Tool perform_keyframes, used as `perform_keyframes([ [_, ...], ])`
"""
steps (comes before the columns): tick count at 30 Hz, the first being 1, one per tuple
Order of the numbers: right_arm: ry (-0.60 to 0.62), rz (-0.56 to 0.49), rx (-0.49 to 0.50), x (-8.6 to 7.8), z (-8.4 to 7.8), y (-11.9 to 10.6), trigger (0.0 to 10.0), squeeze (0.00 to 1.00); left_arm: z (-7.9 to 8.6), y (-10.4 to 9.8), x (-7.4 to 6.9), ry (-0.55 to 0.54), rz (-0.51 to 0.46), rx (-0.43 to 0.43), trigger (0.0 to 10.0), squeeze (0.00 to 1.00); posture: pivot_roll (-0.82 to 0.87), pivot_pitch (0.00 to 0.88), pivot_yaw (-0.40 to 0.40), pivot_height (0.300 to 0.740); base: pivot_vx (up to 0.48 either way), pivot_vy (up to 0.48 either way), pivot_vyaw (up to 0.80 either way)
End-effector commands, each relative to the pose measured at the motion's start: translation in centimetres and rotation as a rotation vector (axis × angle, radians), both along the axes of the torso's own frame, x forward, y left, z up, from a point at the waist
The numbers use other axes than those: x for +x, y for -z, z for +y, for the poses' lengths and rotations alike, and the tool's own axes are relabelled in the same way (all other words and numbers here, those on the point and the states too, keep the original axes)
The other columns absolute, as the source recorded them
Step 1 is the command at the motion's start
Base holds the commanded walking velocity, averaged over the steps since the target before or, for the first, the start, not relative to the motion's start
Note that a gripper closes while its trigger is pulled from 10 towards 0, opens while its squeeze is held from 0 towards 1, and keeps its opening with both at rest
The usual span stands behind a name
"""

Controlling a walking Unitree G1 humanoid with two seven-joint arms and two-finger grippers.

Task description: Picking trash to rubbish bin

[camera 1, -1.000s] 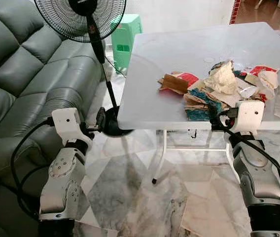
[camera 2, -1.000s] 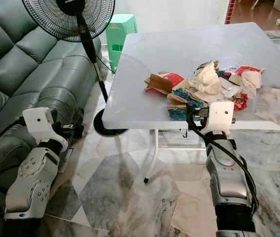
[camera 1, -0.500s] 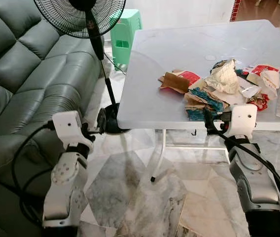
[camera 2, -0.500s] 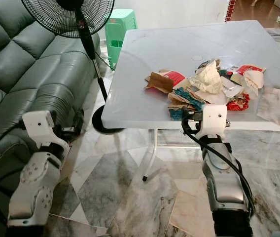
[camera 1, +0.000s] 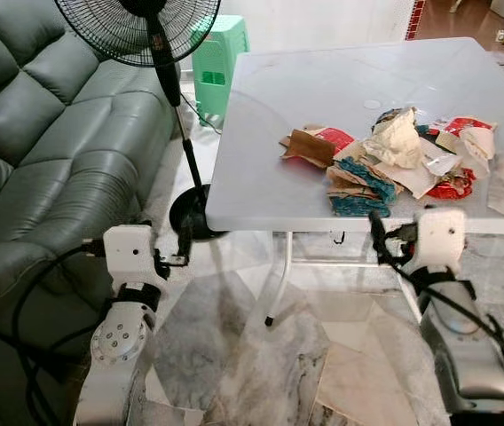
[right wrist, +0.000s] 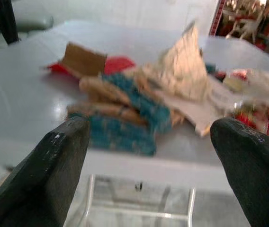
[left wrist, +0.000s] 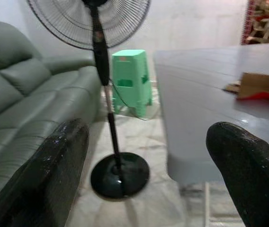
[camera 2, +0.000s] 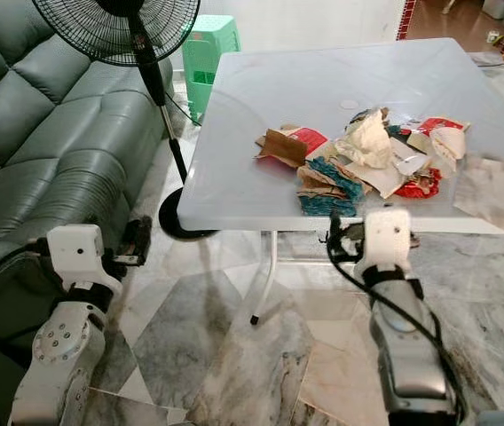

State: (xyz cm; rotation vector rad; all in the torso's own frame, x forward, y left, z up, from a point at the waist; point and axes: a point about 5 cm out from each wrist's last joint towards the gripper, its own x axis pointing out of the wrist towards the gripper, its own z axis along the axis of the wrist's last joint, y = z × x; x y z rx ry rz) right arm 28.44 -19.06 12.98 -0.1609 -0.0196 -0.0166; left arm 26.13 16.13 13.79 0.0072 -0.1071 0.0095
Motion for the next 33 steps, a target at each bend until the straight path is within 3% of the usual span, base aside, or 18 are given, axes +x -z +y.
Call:
perform_keyframes([
  [1,-0.006,-0.035,-0.005,0.1,0.6,-0.9,10.0,0.0,0.7,-0.2,0.2,-0.039,-0.01,0.015,10.0,0.0,-0.02,0.045,0.058,0.74,0.0,0.0,0.0],
  [4,-0.036,-0.054,0.069,0.5,1.6,-1.5,10.0,0.0,0.3,-0.8,1.1,-0.01,-0.024,0.007,10.0,0.0,-0.02,0.044,0.061,0.74,0.0,0.0,0.0],
  [10,-0.095,-0.066,0.012,0.6,2.0,-1.9,10.0,0.0,0.1,-1.3,1.9,-0.013,-0.043,0.007,10.0,0.0,-0.03,0.028,0.06,0.74,0.0,0.0,0.0],
  [12,-0.113,-0.045,0.03,0.6,1.9,-1.7,10.0,0.0,0.2,-1.4,2.1,-0.018,-0.046,-0.006,10.0,0.0,-0.03,0.028,0.06,0.74,0.0,0.0,0.0],
  [13,-0.139,-0.034,0.086,0.5,1.8,-1.7,10.0,0.0,0.2,-1.5,2.1,-0.02,-0.048,-0.012,10.0,0.0,-0.03,0.029,0.059,0.74,0.0,0.0,0.0],
  [18,-0.106,-0.04,0.048,0.8,1.3,-1.9,10.0,0.0,0.2,-1.5,2.2,-0.02,-0.049,-0.018,10.0,0.0,-0.03,0.035,0.059,0.74,0.0,-0.277,0.0],
  [21,-0.043,-0.064,-0.052,1.1,1.0,-2.1,10.0,0.0,0.3,-1.4,2.1,-0.023,-0.044,-0.024,10.0,0.0,-0.03,0.042,0.062,0.74,0.0,-0.347,0.0],
  [24,-0.091,-0.048,0.036,1.0,1.3,-2.2,10.0,0.0,0.3,-1.4,2.1,-0.023,-0.043,-0.028,10.0,0.0,-0.03,0.045,0.063,0.74,0.0,-0.349,0.0],
  [33,-0.072,-0.069,0.026,0.9,1.6,-2.3,10.0,0.0,0.3,-1.3,2.3,-0.026,-0.04,-0.034,10.0,0.0,-0.04,0.047,0.065,0.74,0.0,-0.325,0.0],
])
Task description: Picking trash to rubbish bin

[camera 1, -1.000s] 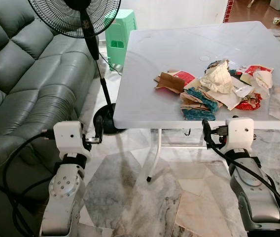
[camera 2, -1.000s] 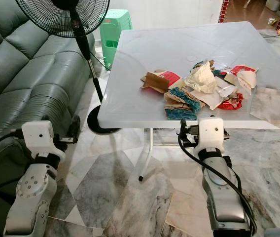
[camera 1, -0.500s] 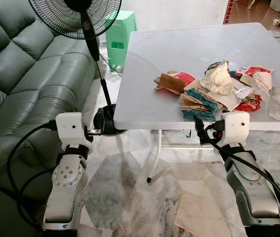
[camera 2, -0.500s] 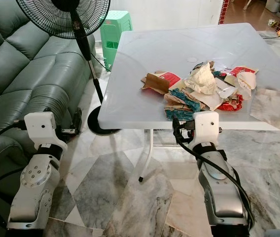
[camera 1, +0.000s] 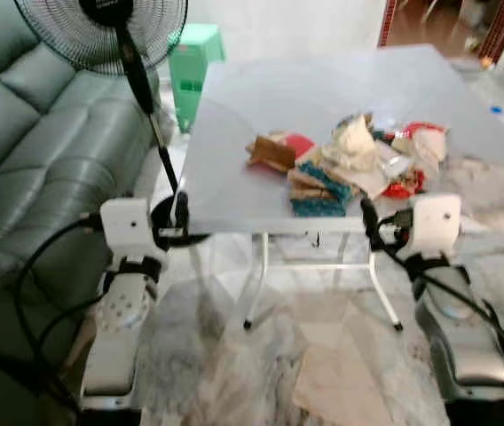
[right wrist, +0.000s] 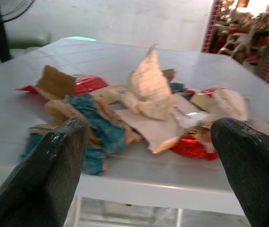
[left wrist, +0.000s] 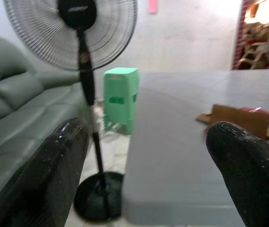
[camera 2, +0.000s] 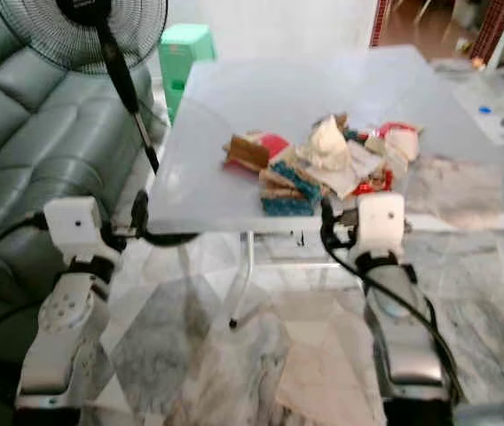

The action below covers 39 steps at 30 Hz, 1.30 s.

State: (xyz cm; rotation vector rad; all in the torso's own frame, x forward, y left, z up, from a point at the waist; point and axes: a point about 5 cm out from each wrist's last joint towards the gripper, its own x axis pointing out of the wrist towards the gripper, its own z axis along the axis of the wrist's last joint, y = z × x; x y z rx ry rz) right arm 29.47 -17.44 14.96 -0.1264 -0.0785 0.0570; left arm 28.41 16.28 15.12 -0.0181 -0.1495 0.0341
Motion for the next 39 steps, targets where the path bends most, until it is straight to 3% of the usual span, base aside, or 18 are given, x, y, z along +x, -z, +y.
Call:
perform_keyframes([
  [1,0.009,-0.017,-0.008,-0.1,-0.1,-0.4,10.0,0.0,0.2,0.0,0.1,-0.004,0.002,-0.007,10.0,0.0,-0.04,0.047,0.065,0.74,0.0,-0.3,0.0],
  [22,0.02,-0.025,-0.043,0.1,-1.0,-1.1,10.0,0.0,0.3,0.0,0.4,-0.019,0.001,-0.021,10.0,0.0,-0.04,0.054,0.059,0.74,0.0,-0.285,0.0],
  [39,0.019,-0.034,-0.061,0.0,-1.0,-1.2,10.0,0.0,0.5,0.0,0.5,-0.027,-0.001,-0.048,10.0,0.0,-0.05,0.054,0.056,0.74,0.0,0.0,0.0],
])
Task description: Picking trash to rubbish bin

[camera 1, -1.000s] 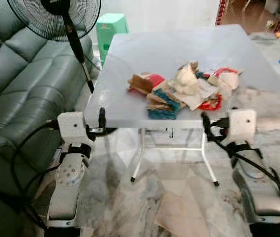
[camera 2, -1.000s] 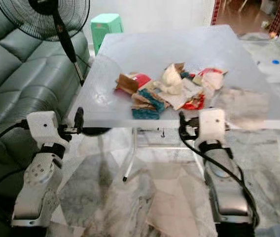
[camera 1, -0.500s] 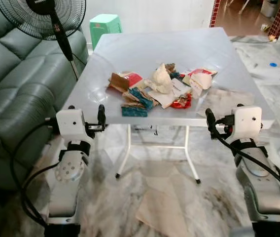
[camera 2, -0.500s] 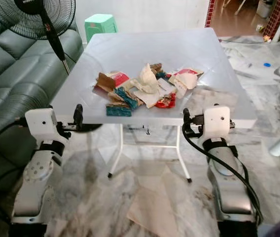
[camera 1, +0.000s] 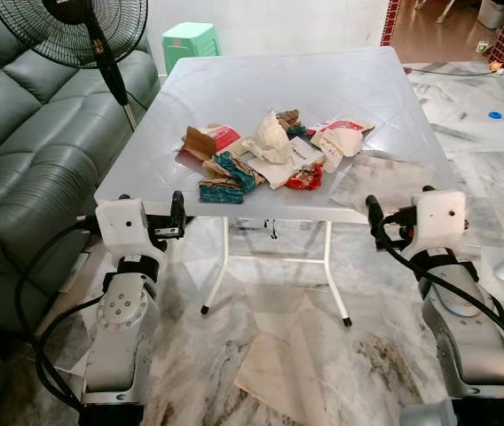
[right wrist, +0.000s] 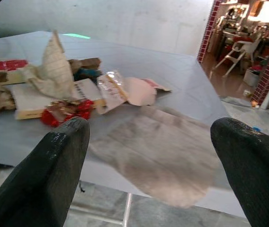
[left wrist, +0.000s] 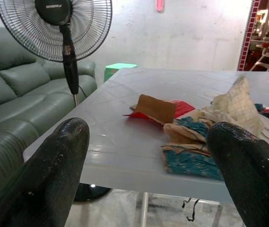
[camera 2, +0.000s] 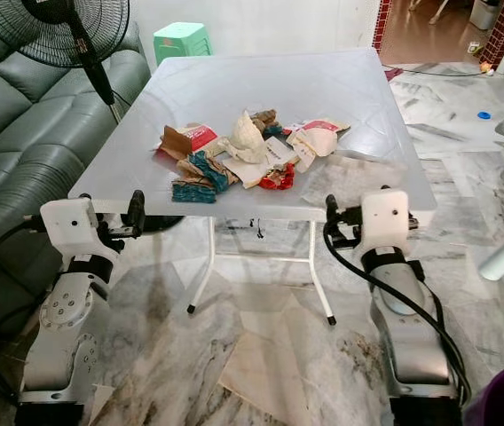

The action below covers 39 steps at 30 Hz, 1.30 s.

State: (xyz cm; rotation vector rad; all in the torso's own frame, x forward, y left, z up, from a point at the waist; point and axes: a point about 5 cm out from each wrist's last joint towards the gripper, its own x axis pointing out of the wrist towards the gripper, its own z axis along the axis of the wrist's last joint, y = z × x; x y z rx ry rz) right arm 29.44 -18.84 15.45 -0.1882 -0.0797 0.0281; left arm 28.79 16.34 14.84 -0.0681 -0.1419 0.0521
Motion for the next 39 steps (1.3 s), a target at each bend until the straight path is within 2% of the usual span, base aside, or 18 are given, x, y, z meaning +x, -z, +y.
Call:
perform_keyframes([
  [1,-0.013,-0.028,-0.001,0.1,0.4,-0.7,10.0,0.0,0.5,-0.2,0.1,-0.014,-0.008,0.002,10.0,0.0,-0.05,0.054,0.056,0.74,0.0,0.0,0.0],
  [8,-0.013,-0.048,-0.011,0.3,0.6,-1.0,10.0,0.0,0.5,-0.4,0.3,-0.008,-0.014,-0.014,10.0,0.0,-0.04,0.048,0.054,0.74,0.0,0.0,0.0],
  [18,-0.021,-0.055,0.006,0.3,1.1,-0.9,10.0,0.0,-0.2,0.7,-0.1,0.015,0.018,-0.005,10.0,0.0,-0.04,0.047,0.054,0.74,0.0,0.0,0.0],
  [31,-0.03,-0.064,0.023,0.4,1.5,-1.0,10.0,0.0,-0.4,0.5,0.2,0.023,0.014,-0.002,10.0,0.0,-0.04,0.052,0.06,0.74,0.0,0.0,0.0],
  [37,-0.055,-0.07,0.054,0.5,2.2,-1.1,10.0,0.0,-0.7,0.9,0.1,0.04,0.026,0.0,10.0,0.0,-0.04,0.052,0.06,0.74,0.0,0.0,0.0],
  [39,-0.066,-0.07,0.057,0.8,2.9,-1.0,10.0,0.0,-1.0,1.3,0.2,0.059,0.037,-0.01,10.0,0.0,-0.03,0.052,0.059,0.74,0.0,0.0,0.0],
])
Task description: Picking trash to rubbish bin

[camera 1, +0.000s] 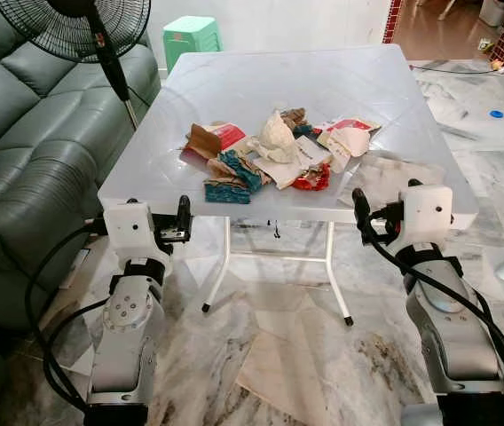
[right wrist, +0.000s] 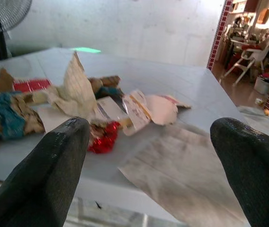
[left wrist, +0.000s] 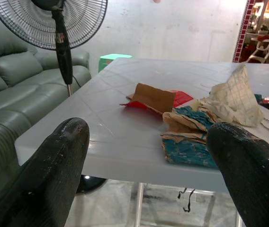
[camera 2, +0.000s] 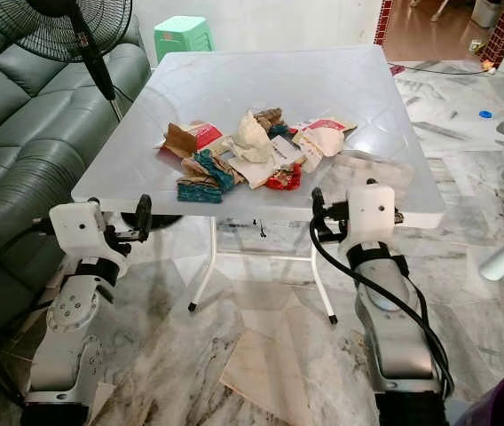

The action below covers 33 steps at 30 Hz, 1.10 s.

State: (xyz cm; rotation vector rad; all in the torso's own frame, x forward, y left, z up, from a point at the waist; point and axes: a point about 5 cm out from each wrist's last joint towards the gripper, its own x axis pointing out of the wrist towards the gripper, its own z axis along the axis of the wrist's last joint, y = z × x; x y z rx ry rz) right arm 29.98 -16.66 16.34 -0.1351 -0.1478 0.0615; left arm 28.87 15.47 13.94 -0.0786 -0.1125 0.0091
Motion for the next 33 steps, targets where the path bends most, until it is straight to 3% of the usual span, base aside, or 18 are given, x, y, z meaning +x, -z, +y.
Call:
perform_keyframes([
  [1,-0.024,-0.007,0.004,0.3,0.8,-0.1,10.0,0.0,-0.2,0.4,0.1,0.014,0.009,-0.002,10.0,0.0,-0.03,0.052,0.059,0.74,0.0,0.0,0.0],
  [6,-0.053,-0.03,-0.004,0.5,1.8,-0.5,10.0,0.0,-1.3,-0.5,0.6,0.067,-0.033,-0.029,10.0,0.0,-0.03,0.056,0.058,0.74,0.122,0.0,0.0],
  [33,-0.056,-0.018,-0.016,0.3,1.5,-0.2,10.0,0.0,-1.8,0.0,0.5,0.102,-0.018,-0.021,10.0,0.0,-0.04,0.054,0.056,0.74,0.403,0.0,0.0],
])
